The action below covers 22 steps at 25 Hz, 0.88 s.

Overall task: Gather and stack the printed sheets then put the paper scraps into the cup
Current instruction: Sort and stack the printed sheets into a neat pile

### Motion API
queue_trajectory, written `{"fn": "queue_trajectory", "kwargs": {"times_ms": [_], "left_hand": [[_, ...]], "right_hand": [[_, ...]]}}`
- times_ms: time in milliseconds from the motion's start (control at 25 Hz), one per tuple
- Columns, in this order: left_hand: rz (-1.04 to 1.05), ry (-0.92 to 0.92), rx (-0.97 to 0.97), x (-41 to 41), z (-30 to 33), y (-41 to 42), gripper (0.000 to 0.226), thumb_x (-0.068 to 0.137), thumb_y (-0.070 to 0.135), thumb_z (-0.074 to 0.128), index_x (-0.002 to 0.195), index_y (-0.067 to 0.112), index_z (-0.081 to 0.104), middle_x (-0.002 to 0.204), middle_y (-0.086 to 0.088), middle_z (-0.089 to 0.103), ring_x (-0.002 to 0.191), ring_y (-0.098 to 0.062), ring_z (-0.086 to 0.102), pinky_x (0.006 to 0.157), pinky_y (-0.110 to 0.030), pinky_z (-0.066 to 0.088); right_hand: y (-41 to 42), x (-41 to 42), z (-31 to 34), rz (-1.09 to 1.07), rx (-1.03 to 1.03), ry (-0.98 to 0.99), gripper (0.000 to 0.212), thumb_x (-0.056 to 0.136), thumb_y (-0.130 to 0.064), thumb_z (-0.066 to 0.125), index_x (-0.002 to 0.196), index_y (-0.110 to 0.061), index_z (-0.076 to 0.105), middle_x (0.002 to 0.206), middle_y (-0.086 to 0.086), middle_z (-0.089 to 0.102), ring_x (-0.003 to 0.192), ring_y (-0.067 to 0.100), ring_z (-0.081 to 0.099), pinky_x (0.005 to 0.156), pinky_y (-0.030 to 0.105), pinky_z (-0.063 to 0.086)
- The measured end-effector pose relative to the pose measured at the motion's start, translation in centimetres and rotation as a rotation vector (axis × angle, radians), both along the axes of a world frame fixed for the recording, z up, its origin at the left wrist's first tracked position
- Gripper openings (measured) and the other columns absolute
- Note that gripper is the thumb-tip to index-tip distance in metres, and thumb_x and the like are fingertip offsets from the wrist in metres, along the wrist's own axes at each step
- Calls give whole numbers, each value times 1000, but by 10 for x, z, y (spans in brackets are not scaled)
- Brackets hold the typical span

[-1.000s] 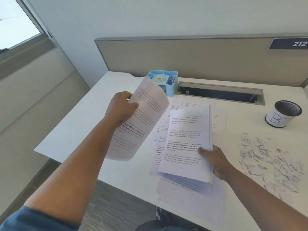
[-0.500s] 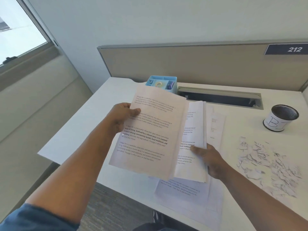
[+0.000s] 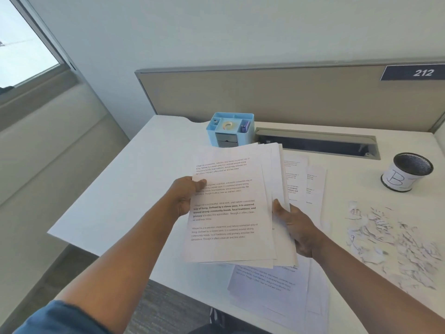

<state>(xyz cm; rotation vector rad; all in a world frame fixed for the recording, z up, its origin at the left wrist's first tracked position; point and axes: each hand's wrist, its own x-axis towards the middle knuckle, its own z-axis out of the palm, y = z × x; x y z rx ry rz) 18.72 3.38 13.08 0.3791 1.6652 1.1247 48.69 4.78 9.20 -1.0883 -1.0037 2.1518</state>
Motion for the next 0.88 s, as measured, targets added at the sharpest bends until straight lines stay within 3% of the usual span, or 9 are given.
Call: {"fn": "queue_trajectory", "kwargs": {"times_ms": [120,360,520,600,720,760,880], "left_hand": [[-35,-59,4,-11,-16,2,31,100,3,62,130,-4,57,120,-22,73,106,-40,72,84,-58,59],[-128,-230,20,-47,-41,9,23,106,8,53,128,7,58,118,-17,75,106,-38,73,85,-60,59],[-185,-328,31,-79,-56,15,22,106,8,53,127,8,58,117,-17,75,102,-36,74,77,-54,62],[-208,-357,30,-92,-61,20,22,105,7,55,127,8,60,117,-16,76,100,-35,75,75,-53,62],[-218,-380,50,-100,-69,30,25,104,5,55,128,11,61,117,-15,76,105,-37,73,80,-56,61],[-197,-385,61,-100,-72,34,27,104,4,56,129,12,61,118,-14,76,107,-38,72,82,-58,60],[-98,-410,103,-96,-77,45,29,102,4,57,130,15,61,120,-11,75,113,-38,70,92,-66,55]], "right_hand": [[2,-15,1,30,34,-4,51,94,-45,61,133,-12,62,126,8,73,116,28,70,105,52,52],[11,-63,1,16,25,-44,39,96,-35,63,128,-12,64,118,10,76,108,30,73,93,48,58],[16,-104,7,-18,9,-110,9,101,-32,58,105,-24,60,86,-11,79,77,6,76,60,24,59],[17,-117,10,-14,10,-126,20,99,-38,61,113,-24,60,95,-11,80,85,8,77,67,26,61],[18,-126,4,-64,-72,-94,62,89,-51,72,141,-21,56,135,5,68,122,27,67,102,51,53],[16,-127,6,-111,-95,-64,62,88,-52,72,141,-22,58,138,8,66,124,30,65,104,53,51],[5,-119,8,-242,-176,125,54,91,-54,59,125,-15,74,128,18,70,112,37,69,88,48,58]]}}
